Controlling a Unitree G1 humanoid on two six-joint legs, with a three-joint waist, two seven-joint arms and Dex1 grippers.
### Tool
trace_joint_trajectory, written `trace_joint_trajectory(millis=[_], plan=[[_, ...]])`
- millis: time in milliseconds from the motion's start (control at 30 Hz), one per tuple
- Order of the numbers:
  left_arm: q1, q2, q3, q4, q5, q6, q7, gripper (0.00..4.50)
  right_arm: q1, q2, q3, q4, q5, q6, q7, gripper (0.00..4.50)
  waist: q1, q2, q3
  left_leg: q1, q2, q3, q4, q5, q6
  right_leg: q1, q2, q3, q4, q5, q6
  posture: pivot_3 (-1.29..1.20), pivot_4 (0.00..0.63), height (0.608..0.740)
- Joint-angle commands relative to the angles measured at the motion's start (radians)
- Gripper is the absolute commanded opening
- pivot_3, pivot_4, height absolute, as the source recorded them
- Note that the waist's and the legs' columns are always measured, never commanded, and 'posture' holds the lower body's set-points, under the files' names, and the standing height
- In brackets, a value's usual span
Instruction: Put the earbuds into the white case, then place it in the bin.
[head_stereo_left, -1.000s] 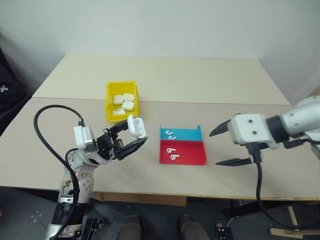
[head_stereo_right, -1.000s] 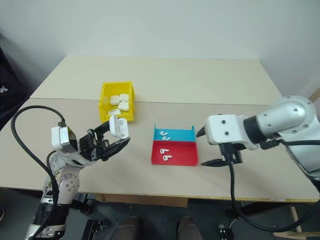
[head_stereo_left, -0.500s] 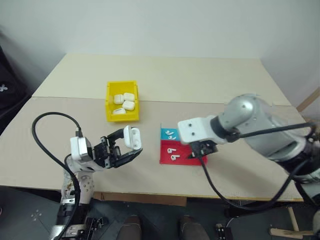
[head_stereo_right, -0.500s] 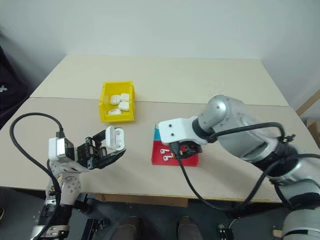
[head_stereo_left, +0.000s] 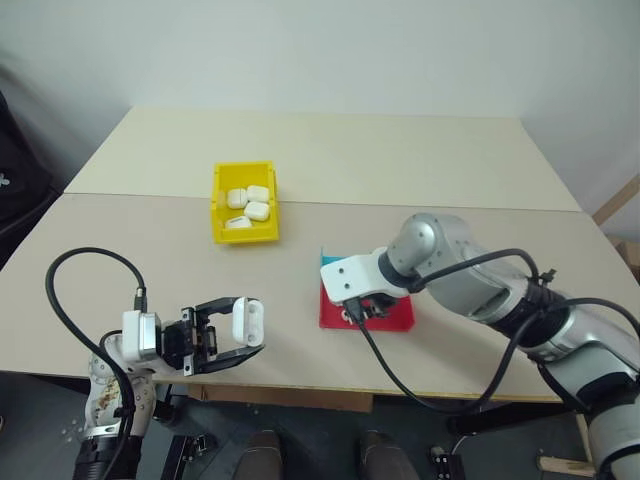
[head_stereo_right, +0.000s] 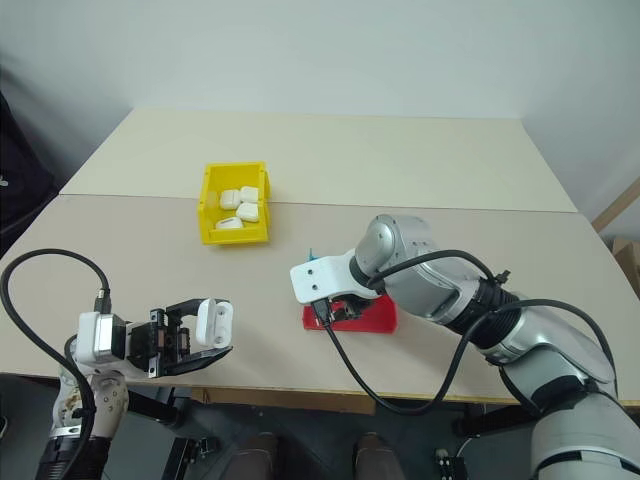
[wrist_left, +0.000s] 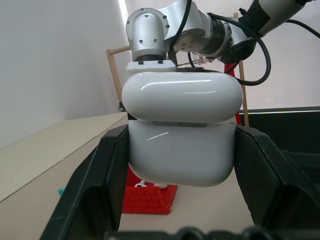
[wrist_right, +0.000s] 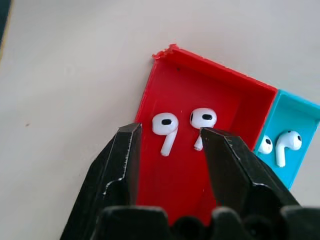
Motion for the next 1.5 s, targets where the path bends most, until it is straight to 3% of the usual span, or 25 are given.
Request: trace_joint_trajectory(millis=[33,333,400,1500], plan=[[0.008,0.018,0.012,-0.034,-0.001,-0.020,-0.014,2.78,0.002,0.001,-0.015,-0.011,-0.024,-0.029,0.010,2.47,0.000,0.000,0.000,0.000,0.000,0.000,0.000,0.000,0.000,0.000,0.000,0.000,0.000,0.000,0.000,0.00,0.150,0.740],[0.004,0.031,0.011,-0.049,0.008,-0.010,0.007,2.78,0.029,0.018,-0.001,-0.002,-0.049,-0.039,0.045,2.47,-0.002,0.000,0.000,0.000,0.000,0.000,0.000,0.000,0.000,0.000,0.000,0.000,0.000,0.000,0.000,0.00,0.150,0.740],[0.003,0.031,0.011,-0.052,0.007,-0.008,0.014,2.78,0.034,0.023,-0.006,-0.002,-0.056,-0.042,0.042,2.10,-0.002,0.000,0.000,0.000,0.000,0.000,0.000,0.000,0.000,0.000,0.000,0.000,0.000,0.000,0.000,0.00,0.150,0.740],[0.065,0.021,0.004,-0.112,0.031,-0.022,0.096,2.78,0.057,0.105,-0.017,0.118,-0.162,-0.194,0.042,2.10,-0.020,0.000,0.000,0.001,0.000,-0.001,-0.001,0.000,0.000,0.000,0.000,0.000,0.000,0.000,0.000,0.00,0.150,0.740]])
